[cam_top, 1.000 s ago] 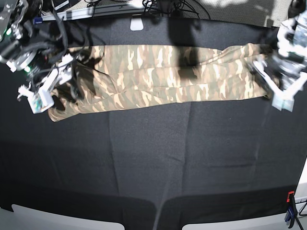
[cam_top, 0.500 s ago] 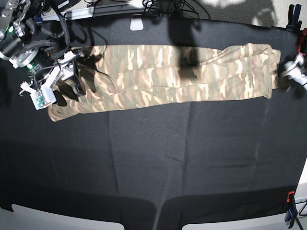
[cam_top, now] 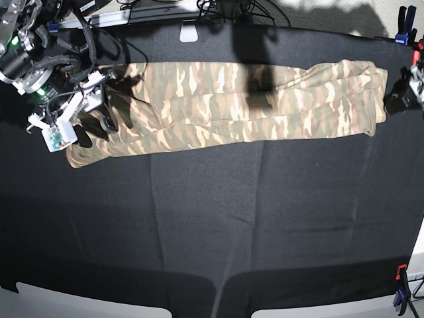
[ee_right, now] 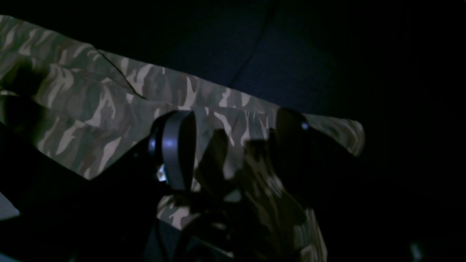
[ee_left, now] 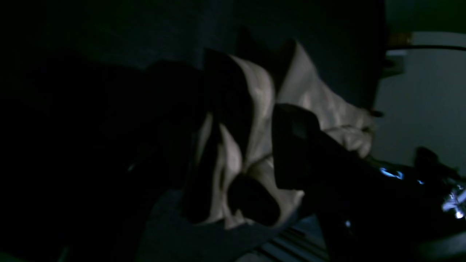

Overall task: Layout the t-shirt on the table in an organized manner, then fold the t-shirt properly
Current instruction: 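Grasp the folded strip's end with the left gripper and pull it outward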

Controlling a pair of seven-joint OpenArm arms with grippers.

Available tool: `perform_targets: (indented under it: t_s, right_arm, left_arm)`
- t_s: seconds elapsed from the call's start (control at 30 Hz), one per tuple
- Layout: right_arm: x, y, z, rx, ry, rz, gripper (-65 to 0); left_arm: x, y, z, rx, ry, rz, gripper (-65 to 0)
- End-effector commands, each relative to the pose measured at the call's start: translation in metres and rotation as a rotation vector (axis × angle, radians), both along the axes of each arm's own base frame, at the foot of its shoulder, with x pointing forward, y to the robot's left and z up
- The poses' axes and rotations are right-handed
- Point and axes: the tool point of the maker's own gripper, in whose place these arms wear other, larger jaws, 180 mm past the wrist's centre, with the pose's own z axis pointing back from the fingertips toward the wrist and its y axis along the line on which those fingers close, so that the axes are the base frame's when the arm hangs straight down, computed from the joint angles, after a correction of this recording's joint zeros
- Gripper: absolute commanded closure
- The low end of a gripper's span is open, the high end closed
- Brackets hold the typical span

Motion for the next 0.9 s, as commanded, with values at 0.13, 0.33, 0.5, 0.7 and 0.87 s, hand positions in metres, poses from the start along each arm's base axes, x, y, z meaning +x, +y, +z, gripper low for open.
perform_targets:
  t_s: [0.13,0.33,0.5,0.7,0.87]
  right_arm:
    - [0.004,0.002,0.011,0.003,-0.042,0.012,-33.6]
    - [0.004,0.002,0.012,0.005,-0.044,0.012,-33.6]
    - [0.004,0.002,0.012,0.004,-0.043,0.012,-33.6]
    - [0.004,0.002,0.011,0.003,-0.041,0.011,-33.6]
    - [0.004,0.002,0.011,0.003,-0.041,0.011,-33.6]
  left_arm:
    - [-0.005,0.005,0.005,0.034,0.025,-0.054,-32.6]
    - [-0.005,0.005,0.004,0.045,0.029,-0.064,-32.6]
    - [0.003,0.017,0.013,0.074,-0.009,-0.027,-32.6]
    - [0.013,0.035,0.034,0.087,-0.065,0.001,-32.7]
    - [0.014,0.045,0.044,0.111,-0.068,-0.010,-45.8]
